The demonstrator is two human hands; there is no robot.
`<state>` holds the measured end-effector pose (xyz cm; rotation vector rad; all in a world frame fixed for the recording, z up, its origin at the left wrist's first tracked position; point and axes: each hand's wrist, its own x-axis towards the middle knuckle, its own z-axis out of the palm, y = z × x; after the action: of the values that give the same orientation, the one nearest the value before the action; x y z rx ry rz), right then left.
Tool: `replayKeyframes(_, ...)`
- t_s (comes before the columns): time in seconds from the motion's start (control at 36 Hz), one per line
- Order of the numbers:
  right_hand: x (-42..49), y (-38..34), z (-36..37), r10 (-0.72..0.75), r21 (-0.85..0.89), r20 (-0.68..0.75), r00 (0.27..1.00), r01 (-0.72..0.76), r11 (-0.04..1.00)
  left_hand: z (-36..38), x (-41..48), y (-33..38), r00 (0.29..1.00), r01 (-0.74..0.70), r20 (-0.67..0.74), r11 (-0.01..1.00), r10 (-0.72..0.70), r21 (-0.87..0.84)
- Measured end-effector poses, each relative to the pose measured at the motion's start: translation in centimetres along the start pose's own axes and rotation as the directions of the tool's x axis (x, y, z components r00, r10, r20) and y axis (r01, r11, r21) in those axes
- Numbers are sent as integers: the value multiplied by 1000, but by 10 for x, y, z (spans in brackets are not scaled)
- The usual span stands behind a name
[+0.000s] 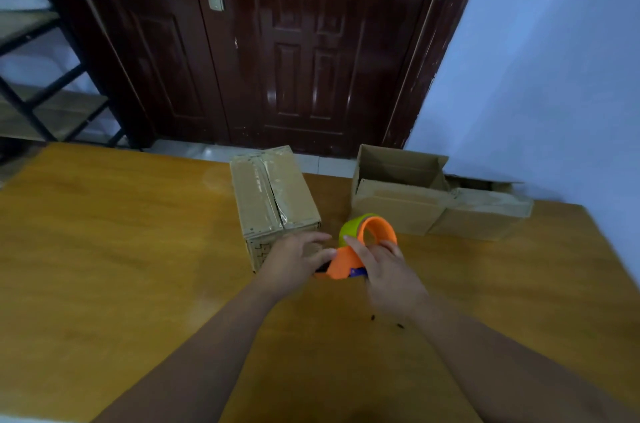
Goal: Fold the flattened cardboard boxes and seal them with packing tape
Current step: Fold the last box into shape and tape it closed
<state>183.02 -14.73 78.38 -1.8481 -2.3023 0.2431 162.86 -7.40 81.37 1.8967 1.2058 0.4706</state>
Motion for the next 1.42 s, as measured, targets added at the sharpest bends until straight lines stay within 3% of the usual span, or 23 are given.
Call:
replayKeyframes(0.08, 4, -4, -5, -42, 6, -8, 999, 42, 999, -7, 2, 2, 998, 56, -4, 980, -58, -190)
replayKeyframes(0.19, 7, -9, -13, -57, 4, -1, 998, 57, 998, -10, 5, 0, 995, 39, -86, 998, -43, -55)
replayKeyframes(0.33, 11, -19, -18, 44, 173, 37, 998, -50, 984, -14, 7, 2, 984, 60, -166, 998, -58, 4)
replayKeyframes(0.39, 12, -24, -20, 21, 175, 28, 999, -26, 984, -17, 9, 3, 978, 88, -190, 996, -80, 33)
replayKeyframes(0.5, 13, -28, -26, -100, 66, -3, 995, 100, 993, -27, 16, 7, 956, 139, -248, 987, -154, -76)
replayKeyframes(0.69, 24, -30, -41, -156, 8, -84, 984, 157, 988, -36, 21, 14, 943, 154, -280, 983, -178, -103)
replayKeyframes(0.89, 34, -17, -59, 1, 184, -294, 956, 55, 981, -54, 25, 10, 923, 181, -282, 943, -261, -280)
replayKeyframes(1.0, 40, -19, -67, 32, 281, -297, 954, 55, 958, -56, 28, 7, 902, 193, -313, 925, -299, -328)
replayKeyframes(1.11, 44, -23, -73, 5, 228, -263, 965, 57, 972, -58, 30, 5, 898, 174, -348, 943, -270, -283)
replayKeyframes(1.22, 50, -25, -65, -121, -85, -235, 964, 104, 991, -61, 32, 12, 897, 170, -391, 977, -209, -132)
replayKeyframes(1.33, 56, -15, -54, 8, -27, -222, 975, -15, 1000, -63, 35, 19, 910, 143, -334, 942, -245, -302)
replayKeyframes(1.42, 59, -24, -68, -49, 68, -204, 978, 64, 996, -68, 36, 17, 899, 164, -314, 900, -305, -404)
